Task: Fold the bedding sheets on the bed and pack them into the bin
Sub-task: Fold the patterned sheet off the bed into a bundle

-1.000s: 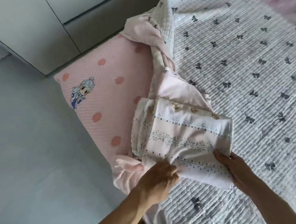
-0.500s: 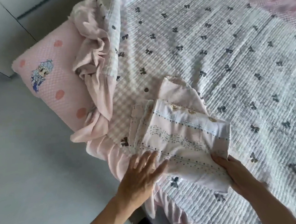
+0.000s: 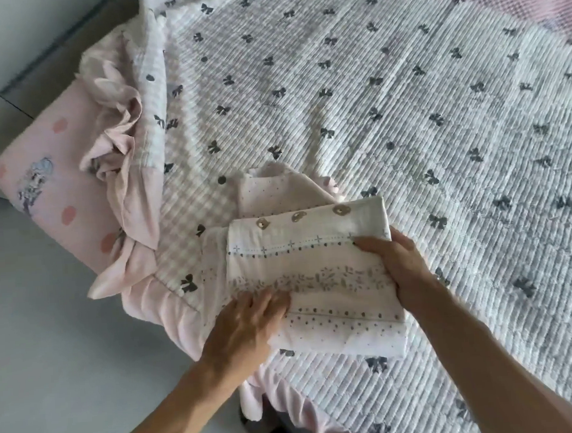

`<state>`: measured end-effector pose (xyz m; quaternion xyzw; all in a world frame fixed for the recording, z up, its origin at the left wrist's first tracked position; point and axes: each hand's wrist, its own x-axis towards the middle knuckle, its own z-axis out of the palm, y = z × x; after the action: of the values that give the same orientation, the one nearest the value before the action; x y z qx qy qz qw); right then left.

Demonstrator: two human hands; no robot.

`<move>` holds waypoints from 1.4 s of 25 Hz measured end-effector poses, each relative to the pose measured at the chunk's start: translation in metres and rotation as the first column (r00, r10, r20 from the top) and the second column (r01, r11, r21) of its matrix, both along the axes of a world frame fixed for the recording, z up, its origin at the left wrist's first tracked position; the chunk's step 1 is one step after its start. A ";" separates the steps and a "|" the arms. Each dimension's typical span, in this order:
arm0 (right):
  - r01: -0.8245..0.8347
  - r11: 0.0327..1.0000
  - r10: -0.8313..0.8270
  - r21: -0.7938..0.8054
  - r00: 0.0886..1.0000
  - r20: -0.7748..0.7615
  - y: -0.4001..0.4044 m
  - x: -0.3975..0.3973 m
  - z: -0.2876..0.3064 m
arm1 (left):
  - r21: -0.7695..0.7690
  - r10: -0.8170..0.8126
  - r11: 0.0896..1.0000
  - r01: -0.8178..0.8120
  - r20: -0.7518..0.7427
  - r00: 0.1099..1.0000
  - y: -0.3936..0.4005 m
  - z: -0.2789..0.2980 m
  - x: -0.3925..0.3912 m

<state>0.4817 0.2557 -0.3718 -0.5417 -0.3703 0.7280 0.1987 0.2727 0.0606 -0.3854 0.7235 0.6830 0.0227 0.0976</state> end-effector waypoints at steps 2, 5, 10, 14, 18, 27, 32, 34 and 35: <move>-0.039 0.999 0.039 0.002 0.997 -0.061 -0.002 0.027 0.008 | -0.012 -0.029 0.999 0.030 0.089 0.996 -0.012 0.023 0.019; -0.184 0.944 0.184 -0.274 0.983 -0.027 -0.022 0.073 -0.027 | -0.096 -0.110 0.989 0.114 0.050 0.993 -0.039 0.018 0.062; -0.024 0.986 0.039 -0.164 0.995 0.089 -0.005 0.053 -0.047 | -0.165 -0.148 0.977 0.132 -0.090 0.985 -0.042 -0.026 0.080; -0.278 0.914 0.083 0.294 0.841 0.535 0.012 0.020 -0.054 | -0.235 -0.118 0.968 0.090 -0.106 0.987 -0.059 -0.033 0.076; -0.936 0.242 0.130 0.257 0.293 0.947 0.043 -0.001 -0.062 | -0.321 -0.013 0.947 0.003 -0.030 0.999 -0.064 -0.033 0.080; -0.761 0.339 -0.039 0.554 0.576 0.816 0.025 0.016 -0.056 | -0.227 0.239 0.950 -0.216 0.077 0.968 -0.057 -0.032 0.039; -0.824 -0.111 0.207 0.555 0.527 0.824 -0.089 0.130 -0.066 | -0.259 0.085 0.964 -0.058 0.094 0.992 -0.078 -0.032 0.018; -0.866 -0.218 0.212 0.449 0.407 0.888 -0.082 0.155 -0.071 | -0.282 -0.031 0.958 0.046 0.056 0.998 -0.079 -0.029 0.000; -0.887 -0.270 0.217 0.374 0.323 0.921 -0.076 0.161 -0.074 | -0.321 -0.080 0.943 0.082 0.018 0.997 -0.078 -0.029 -0.006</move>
<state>0.6425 0.1793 -0.4463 -0.1803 -0.9757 0.1188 -0.0379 0.2662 -0.0176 -0.4149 0.7253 0.6470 -0.0914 0.2166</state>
